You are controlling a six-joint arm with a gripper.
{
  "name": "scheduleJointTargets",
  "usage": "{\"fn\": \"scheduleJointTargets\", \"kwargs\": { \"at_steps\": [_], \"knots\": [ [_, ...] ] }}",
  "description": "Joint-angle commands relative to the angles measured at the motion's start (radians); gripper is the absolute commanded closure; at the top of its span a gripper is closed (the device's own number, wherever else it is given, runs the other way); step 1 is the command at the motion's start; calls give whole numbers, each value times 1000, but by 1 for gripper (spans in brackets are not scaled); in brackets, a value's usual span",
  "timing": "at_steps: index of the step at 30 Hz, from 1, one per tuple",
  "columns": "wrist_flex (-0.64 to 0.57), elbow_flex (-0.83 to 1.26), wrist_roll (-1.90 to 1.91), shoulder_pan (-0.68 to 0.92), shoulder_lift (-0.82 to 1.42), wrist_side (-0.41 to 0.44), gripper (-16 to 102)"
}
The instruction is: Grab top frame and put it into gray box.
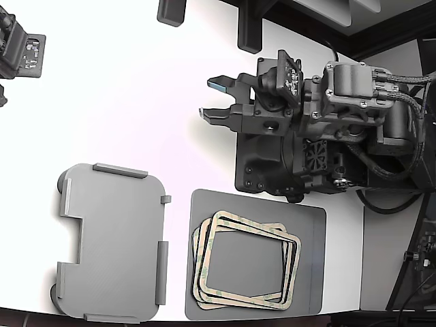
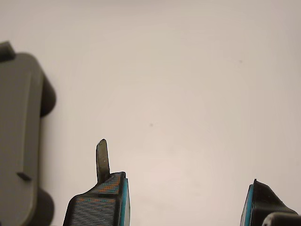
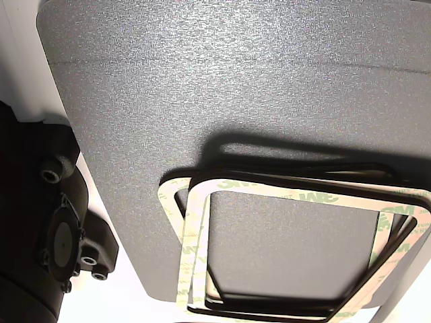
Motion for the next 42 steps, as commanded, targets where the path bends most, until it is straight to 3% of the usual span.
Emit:
{"fn": "scheduleJointTargets", "kwargs": {
  "at_steps": [1, 19, 24, 30, 34, 38, 42],
  "knots": [
    [-5, -23, -2, -9, 23, -2, -14],
    [-6, -23, 0, -11, 23, -5, -14],
    [-2, -29, 29, -11, 20, 54, -14],
    [-20, -166, -12, -3, -92, 38, -9],
    [-29, -239, -232, 52, -160, 81, -11],
    [41, -327, -520, 95, -199, 87, 3],
    [74, -364, -732, 97, -233, 54, 5]
  ]
}}
